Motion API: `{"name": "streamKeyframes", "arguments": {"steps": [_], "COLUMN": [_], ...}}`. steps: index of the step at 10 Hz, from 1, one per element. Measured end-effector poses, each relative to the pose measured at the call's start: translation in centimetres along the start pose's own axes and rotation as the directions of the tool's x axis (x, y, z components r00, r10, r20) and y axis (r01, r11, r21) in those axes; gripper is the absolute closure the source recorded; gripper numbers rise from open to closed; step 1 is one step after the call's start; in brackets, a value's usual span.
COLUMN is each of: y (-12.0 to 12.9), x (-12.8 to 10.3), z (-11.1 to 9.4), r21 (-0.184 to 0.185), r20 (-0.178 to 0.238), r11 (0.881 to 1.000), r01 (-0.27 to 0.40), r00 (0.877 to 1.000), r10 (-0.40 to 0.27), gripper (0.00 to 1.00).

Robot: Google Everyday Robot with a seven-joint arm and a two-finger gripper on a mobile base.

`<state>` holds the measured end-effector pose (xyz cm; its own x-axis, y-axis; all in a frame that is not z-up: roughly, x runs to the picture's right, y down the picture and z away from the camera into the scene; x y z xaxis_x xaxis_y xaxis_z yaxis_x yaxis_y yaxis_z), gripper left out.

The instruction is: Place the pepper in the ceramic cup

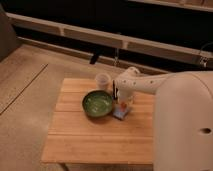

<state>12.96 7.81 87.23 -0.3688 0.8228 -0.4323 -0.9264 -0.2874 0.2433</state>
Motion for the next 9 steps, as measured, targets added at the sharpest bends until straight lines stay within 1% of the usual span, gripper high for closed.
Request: {"name": "streamKeyframes", "arguments": {"steps": [2,3,4,5,6,7,8,9], "y": [-0.9,-0.3,0.5,2.0,4.4,6.4,8.2,10.5], "x": [-2.7,-4.3,-5.3,-6.4,-7.4,-8.0,-8.2,-8.5], "z": [-1.8,-2.4,-2.6,-2.8,-2.9,-3.1,-3.2,-3.7], "r21": [0.027,0.029,0.028,0.025,0.02,0.016,0.02,0.027], "r20": [0.057,0.084,0.098,0.115,0.133,0.145,0.153,0.171], "r11": [1.0,1.0,0.999,0.998,0.995,0.989,0.981,0.965], "r01": [-0.01,0.002,0.021,0.051,0.1,0.145,0.195,0.26], "r00": [0.998,0.996,0.995,0.992,0.986,0.979,0.969,0.95], "r10": [0.008,-0.005,-0.023,-0.053,-0.102,-0.146,-0.195,-0.261], "gripper": [1.0,1.0,1.0,1.0,1.0,1.0,1.0,1.0]}}
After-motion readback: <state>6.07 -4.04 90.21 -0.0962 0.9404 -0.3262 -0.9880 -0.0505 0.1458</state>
